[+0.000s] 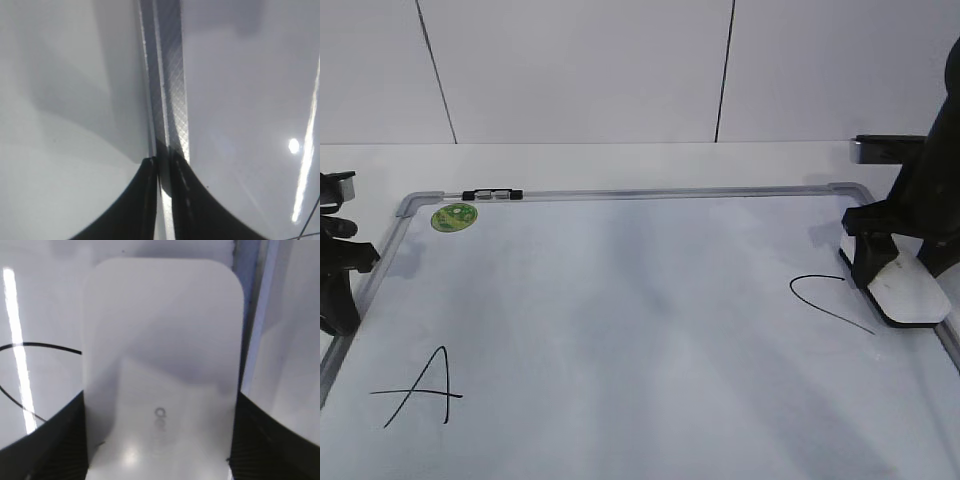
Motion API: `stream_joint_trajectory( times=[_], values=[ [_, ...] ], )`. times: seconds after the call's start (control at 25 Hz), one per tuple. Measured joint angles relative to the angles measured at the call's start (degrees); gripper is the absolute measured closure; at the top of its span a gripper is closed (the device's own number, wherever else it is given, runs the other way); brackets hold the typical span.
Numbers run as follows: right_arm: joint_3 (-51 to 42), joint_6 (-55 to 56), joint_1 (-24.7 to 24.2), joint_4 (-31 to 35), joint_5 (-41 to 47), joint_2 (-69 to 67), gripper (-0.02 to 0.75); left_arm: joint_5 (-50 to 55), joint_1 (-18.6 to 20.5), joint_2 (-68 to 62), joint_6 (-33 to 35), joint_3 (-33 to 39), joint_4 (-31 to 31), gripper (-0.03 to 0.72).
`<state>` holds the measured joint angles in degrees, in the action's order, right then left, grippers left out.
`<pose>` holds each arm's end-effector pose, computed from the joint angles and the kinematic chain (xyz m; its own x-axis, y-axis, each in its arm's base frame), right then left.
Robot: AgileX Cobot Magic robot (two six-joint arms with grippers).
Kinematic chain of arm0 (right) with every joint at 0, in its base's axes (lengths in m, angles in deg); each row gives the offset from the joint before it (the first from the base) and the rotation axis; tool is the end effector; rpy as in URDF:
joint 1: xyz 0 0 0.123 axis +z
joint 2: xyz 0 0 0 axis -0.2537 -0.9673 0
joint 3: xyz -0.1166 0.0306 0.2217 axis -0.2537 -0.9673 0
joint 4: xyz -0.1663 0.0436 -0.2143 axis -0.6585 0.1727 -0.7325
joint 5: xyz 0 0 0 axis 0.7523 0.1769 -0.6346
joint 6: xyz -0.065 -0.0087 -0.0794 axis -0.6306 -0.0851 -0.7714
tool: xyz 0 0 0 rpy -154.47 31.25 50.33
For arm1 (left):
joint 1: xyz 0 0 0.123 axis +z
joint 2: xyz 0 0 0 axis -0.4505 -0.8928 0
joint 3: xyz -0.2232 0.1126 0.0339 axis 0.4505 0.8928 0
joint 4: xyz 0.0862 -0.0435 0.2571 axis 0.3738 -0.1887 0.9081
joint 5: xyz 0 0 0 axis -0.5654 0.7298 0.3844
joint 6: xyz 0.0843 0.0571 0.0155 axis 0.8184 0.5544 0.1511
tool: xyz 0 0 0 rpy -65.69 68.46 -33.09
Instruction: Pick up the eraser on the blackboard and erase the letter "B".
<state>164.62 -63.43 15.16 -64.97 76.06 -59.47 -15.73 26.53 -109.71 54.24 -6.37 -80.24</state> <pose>0.3837 0.0090 0.1267 -0.9982 -0.0549 -0.0255 -0.0563 0.9968 0.0571 0.3408 -0.0213 0.0926 -0.9977 0.0653 0.0194 0.0603 0.9793 -0.1932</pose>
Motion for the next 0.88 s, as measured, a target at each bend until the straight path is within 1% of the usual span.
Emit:
stream_joint_trajectory(
  times=[0.44, 0.88],
  values=[
    [0.0, 0.0, 0.0, -1.2, -0.2, -0.1, 0.216, 0.0, 0.0, 0.0, 0.0, 0.0, 0.0, 0.639],
    [0.1, 0.4, 0.0, -1.1, 0.3, -0.8, 0.210, 0.0, 0.0, 0.0, 0.0, 0.0, 0.0, 0.639]
  ],
)
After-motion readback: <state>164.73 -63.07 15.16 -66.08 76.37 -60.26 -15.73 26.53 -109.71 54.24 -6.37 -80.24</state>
